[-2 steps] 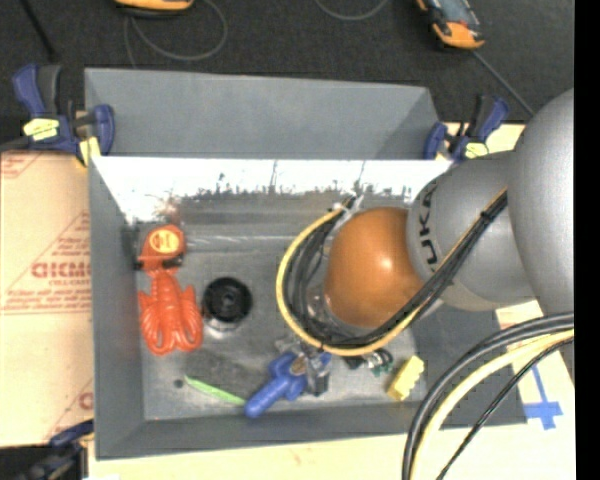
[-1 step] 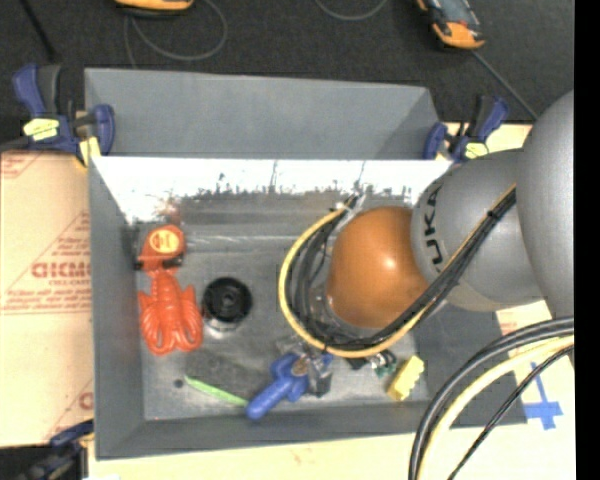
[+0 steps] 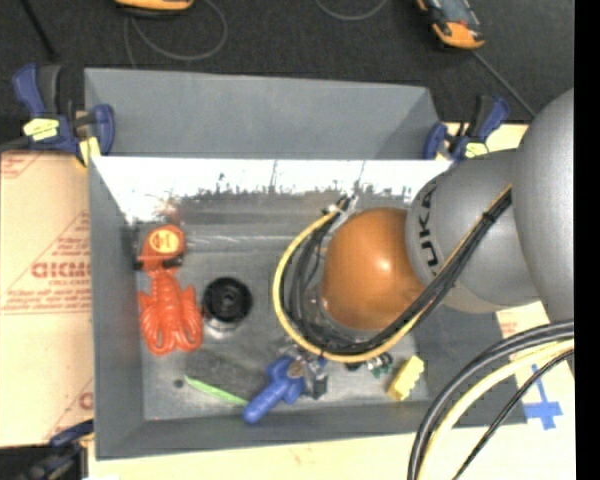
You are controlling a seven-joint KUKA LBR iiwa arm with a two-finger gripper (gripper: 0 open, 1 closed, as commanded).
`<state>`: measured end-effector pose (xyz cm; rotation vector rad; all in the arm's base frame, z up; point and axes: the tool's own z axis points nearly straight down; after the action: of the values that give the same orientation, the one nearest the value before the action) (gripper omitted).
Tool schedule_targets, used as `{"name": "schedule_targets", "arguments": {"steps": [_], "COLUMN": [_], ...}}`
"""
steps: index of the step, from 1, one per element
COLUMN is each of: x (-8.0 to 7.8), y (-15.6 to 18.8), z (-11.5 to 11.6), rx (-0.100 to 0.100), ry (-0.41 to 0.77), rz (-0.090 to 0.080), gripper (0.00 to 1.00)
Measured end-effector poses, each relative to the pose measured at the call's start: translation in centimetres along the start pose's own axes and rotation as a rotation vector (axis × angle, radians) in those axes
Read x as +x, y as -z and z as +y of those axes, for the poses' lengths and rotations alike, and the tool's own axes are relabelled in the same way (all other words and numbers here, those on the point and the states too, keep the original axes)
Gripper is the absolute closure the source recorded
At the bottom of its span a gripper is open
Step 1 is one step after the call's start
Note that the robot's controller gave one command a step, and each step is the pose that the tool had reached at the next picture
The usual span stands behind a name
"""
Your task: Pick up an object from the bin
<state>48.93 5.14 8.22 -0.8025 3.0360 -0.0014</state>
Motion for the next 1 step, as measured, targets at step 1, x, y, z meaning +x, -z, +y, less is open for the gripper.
{"name": "schedule_targets", "arguments": {"steps": [1], "x": [0.10], "y": [-0.58], "z": [-0.40], "rx": [0.000], "ry": [0.019], "rz": [-0.002], "gripper": [1.00]}}
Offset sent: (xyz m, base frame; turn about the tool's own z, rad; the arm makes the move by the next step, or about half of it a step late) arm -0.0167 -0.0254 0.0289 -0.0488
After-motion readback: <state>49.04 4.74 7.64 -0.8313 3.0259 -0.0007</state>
